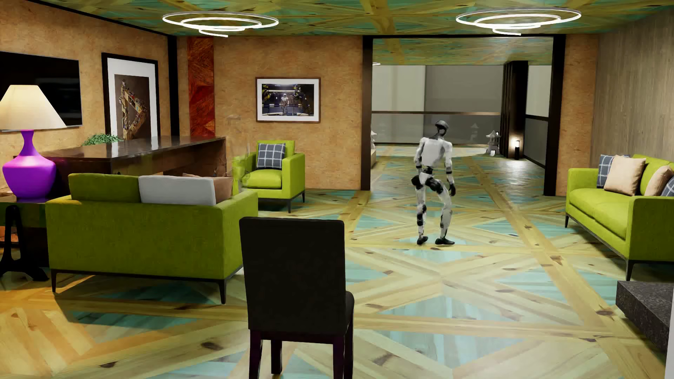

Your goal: Move towards the wood desk

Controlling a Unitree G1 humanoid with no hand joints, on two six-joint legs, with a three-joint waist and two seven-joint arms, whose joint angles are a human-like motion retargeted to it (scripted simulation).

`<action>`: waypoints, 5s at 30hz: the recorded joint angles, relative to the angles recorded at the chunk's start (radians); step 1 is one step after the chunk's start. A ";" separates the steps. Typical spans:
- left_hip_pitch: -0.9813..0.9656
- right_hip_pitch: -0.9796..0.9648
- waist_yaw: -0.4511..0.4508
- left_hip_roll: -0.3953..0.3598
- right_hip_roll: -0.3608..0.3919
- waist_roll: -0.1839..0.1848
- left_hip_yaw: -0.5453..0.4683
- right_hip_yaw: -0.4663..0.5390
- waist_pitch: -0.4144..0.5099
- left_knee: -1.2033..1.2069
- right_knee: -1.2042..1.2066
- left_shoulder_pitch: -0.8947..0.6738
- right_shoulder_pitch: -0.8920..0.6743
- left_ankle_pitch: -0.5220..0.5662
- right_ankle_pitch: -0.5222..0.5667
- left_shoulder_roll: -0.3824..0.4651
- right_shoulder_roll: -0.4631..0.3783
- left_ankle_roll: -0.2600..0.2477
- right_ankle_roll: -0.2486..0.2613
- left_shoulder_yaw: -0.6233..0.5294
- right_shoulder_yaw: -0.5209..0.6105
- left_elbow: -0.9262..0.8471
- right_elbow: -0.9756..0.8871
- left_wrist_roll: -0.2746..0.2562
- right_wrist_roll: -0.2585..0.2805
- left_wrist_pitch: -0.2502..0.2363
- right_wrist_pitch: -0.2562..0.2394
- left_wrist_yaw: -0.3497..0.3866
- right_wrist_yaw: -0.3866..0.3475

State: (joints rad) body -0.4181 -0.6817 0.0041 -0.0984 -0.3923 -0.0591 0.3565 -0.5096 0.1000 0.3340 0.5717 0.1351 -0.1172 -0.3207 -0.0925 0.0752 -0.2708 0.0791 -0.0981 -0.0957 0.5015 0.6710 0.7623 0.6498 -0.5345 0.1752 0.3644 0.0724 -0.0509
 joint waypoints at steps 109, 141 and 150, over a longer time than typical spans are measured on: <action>-0.011 0.609 0.046 0.260 0.316 0.108 -0.115 0.480 -0.090 0.163 0.193 0.137 -0.009 0.145 -0.184 -0.043 0.129 -0.057 0.135 0.345 -0.234 0.134 -0.102 0.072 -0.053 0.111 -0.103 -0.090 -0.130; -0.034 0.442 0.028 0.295 0.290 0.112 -0.262 0.163 -0.105 0.160 -0.125 0.085 -0.216 0.117 -0.180 -0.002 -0.040 -0.159 0.102 0.359 -0.140 0.105 0.012 0.000 -0.083 0.076 -0.054 -0.041 -0.056; 0.110 0.111 0.034 0.186 0.120 0.049 -0.030 0.472 -0.076 0.079 0.421 0.063 -0.025 0.044 -0.014 -0.076 0.035 -0.095 0.314 0.307 -0.065 0.071 0.007 0.058 -0.116 0.045 -0.098 -0.033 -0.002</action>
State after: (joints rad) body -0.3076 -0.5708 0.0383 0.0879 -0.2719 -0.0100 0.3269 -0.0380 0.0239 0.4130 0.9926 0.1979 -0.1418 -0.2768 -0.1068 -0.0006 -0.2363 -0.0156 0.2158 0.2112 0.4364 0.7421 0.7697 0.7075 -0.6502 0.2200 0.2661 0.0393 -0.0528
